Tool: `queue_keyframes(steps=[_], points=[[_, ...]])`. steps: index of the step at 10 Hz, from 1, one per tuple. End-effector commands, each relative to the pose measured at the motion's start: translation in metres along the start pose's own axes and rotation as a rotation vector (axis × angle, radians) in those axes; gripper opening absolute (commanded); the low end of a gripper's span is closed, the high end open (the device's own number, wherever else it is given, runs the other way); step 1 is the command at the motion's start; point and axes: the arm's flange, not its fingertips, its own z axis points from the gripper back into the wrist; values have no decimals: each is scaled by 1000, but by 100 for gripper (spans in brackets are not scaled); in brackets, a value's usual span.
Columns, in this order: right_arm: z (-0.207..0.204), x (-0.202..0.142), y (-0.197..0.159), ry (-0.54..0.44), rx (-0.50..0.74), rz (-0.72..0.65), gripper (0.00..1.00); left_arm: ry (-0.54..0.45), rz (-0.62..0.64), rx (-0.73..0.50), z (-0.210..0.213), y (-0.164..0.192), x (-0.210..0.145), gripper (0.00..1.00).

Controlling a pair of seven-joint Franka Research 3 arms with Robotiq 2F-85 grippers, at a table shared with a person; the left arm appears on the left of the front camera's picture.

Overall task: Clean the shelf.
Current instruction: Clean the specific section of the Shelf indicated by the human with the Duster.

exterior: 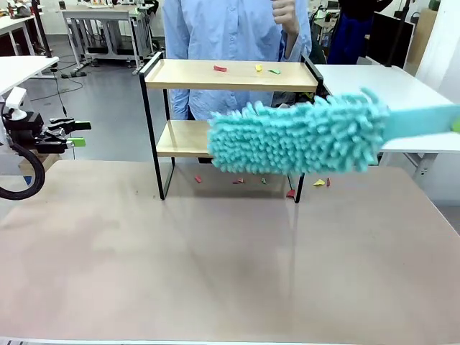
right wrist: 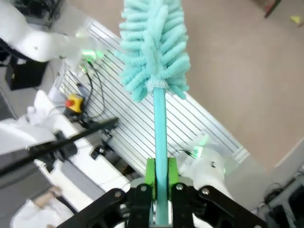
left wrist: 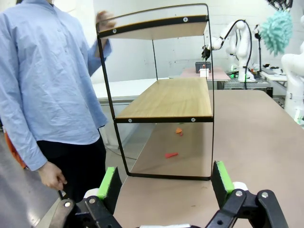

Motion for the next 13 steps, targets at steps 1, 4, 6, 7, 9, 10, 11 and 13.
queue_keyframes(steps=[1,4,6,7,9,10,11,13], points=[[15,23,44,-78,70,-178,13,5,-3,-3,0,-2,3,100],[9,87,112,-239,107,-326,13,5,-3,-3,0,-2,3,100],[-10,139,147,-334,82,-439,13,5,-3,-3,0,-2,3,100],[-20,165,158,-371,64,-481,13,5,-3,-3,0,-2,3,100],[-40,208,174,-453,10,-598,13,5,-3,-3,0,-2,3,100],[-42,223,166,-448,9,-647,13,5,-3,-3,0,-2,3,100],[-46,185,166,-420,75,-514,13,5,-3,-3,0,-2,3,100],[-46,185,166,-420,75,-514,13,5,-3,-3,0,-2,3,100]])
